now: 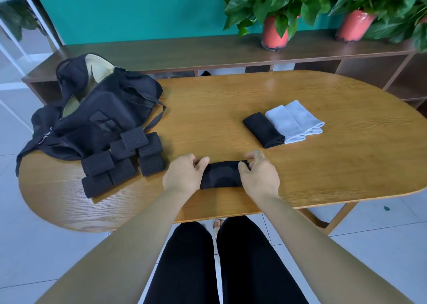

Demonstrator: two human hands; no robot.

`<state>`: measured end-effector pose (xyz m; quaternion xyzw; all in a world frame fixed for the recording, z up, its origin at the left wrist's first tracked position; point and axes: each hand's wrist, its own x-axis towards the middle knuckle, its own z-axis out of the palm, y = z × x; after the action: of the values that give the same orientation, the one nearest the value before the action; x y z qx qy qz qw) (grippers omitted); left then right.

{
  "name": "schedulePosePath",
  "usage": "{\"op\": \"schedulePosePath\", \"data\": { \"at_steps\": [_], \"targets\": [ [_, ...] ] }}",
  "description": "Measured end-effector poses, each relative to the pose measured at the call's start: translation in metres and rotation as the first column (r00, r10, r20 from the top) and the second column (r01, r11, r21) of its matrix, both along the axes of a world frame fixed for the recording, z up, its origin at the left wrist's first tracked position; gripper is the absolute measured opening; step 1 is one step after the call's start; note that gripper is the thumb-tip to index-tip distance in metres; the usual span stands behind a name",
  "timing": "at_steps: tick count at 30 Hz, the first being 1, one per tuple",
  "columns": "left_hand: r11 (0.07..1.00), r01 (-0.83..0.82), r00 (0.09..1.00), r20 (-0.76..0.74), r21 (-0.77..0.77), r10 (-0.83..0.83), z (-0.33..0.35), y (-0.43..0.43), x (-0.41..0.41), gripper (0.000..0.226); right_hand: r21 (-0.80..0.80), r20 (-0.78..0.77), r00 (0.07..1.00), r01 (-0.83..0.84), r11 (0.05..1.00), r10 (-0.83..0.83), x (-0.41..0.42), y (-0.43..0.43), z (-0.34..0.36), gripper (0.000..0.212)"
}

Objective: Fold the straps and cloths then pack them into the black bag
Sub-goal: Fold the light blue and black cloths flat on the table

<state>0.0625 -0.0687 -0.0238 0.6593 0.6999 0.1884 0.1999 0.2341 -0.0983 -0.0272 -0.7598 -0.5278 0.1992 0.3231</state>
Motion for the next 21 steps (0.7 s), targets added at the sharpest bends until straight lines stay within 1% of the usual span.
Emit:
{"op": "schedulePosePath", "data": {
  "at_steps": [2,4,5,6,7,8,9,10,11,12,13,15,17,19,21],
  "targets": [
    [1.000,-0.008,1.000,0.030,0.008,0.008,0.001,0.001,-0.002,0.050,0.009,-0.007,1.000,0.003,1.000,-0.003,0.001,0.001,0.000,0.027],
    [1.000,-0.013,0.998,0.056,-0.010,0.014,0.002,-0.001,-0.006,0.051,0.019,-0.018,1.000,-0.002,1.000,0.002,0.001,0.001,0.001,0.028],
    [1.000,-0.012,0.999,0.047,-0.005,0.012,0.002,-0.003,-0.008,0.049,0.024,-0.026,1.000,-0.002,1.000,0.002,0.001,0.000,0.001,0.028],
    [0.999,-0.001,1.000,0.005,0.041,0.001,0.003,-0.006,-0.010,0.047,0.028,-0.031,1.000,0.001,1.000,0.000,0.001,-0.001,0.002,0.027],
    [0.992,0.023,0.998,-0.061,0.123,-0.015,0.004,-0.009,-0.011,0.044,0.036,-0.025,1.000,0.002,0.999,-0.001,0.001,-0.003,0.004,0.026],
    [0.972,0.062,0.992,-0.120,0.227,-0.035,0.006,-0.014,-0.012,0.041,0.070,0.012,1.000,0.000,0.998,-0.001,0.001,-0.007,0.005,0.025],
    [0.937,0.122,0.985,-0.154,0.328,-0.074,0.007,-0.020,-0.012,0.037,0.144,0.089,0.996,-0.018,0.989,0.005,0.000,-0.011,0.005,0.025],
    [0.890,0.207,0.972,-0.185,0.407,-0.141,0.007,-0.026,-0.012,0.034,0.233,0.198,0.980,-0.066,0.970,0.020,0.000,-0.015,0.005,0.025],
    [0.836,0.306,0.948,-0.229,0.456,-0.222,0.006,-0.032,-0.012,0.035,0.318,0.314,0.949,-0.142,0.937,0.037,-0.001,-0.020,0.005,0.025],
    [0.787,0.404,0.911,-0.286,0.466,-0.298,0.003,-0.038,-0.012,0.037,0.366,0.420,0.905,-0.239,0.900,0.069,-0.002,-0.023,0.004,0.027],
    [0.754,0.486,0.868,-0.345,0.443,-0.357,0.000,-0.043,-0.011,0.040,0.357,0.511,0.849,-0.347,0.867,0.130,-0.003,-0.027,0.002,0.031],
    [0.741,0.584,0.792,-0.436,0.333,-0.428,-0.005,-0.049,-0.008,0.050,0.214,0.633,0.715,-0.531,0.820,0.298,-0.003,-0.031,-0.004,0.043],
    [0.777,0.604,0.733,-0.505,0.177,-0.455,-0.007,-0.050,-0.005,0.064,0.045,0.675,0.615,-0.586,0.809,0.408,-0.001,-0.032,-0.011,0.053],
    [0.822,0.567,0.730,-0.488,0.042,-0.478,-0.010,-0.047,-0.003,0.073,-0.072,0.661,0.596,-0.556,0.828,0.457,0.004,-0.032,-0.016,0.065],
    [0.847,0.532,0.749,-0.458,-0.016,-0.479,-0.013,-0.043,-0.002,0.072,-0.105,0.639,0.602,-0.548,0.830,0.479,0.006,-0.029,-0.016,0.082]
  ]
}}
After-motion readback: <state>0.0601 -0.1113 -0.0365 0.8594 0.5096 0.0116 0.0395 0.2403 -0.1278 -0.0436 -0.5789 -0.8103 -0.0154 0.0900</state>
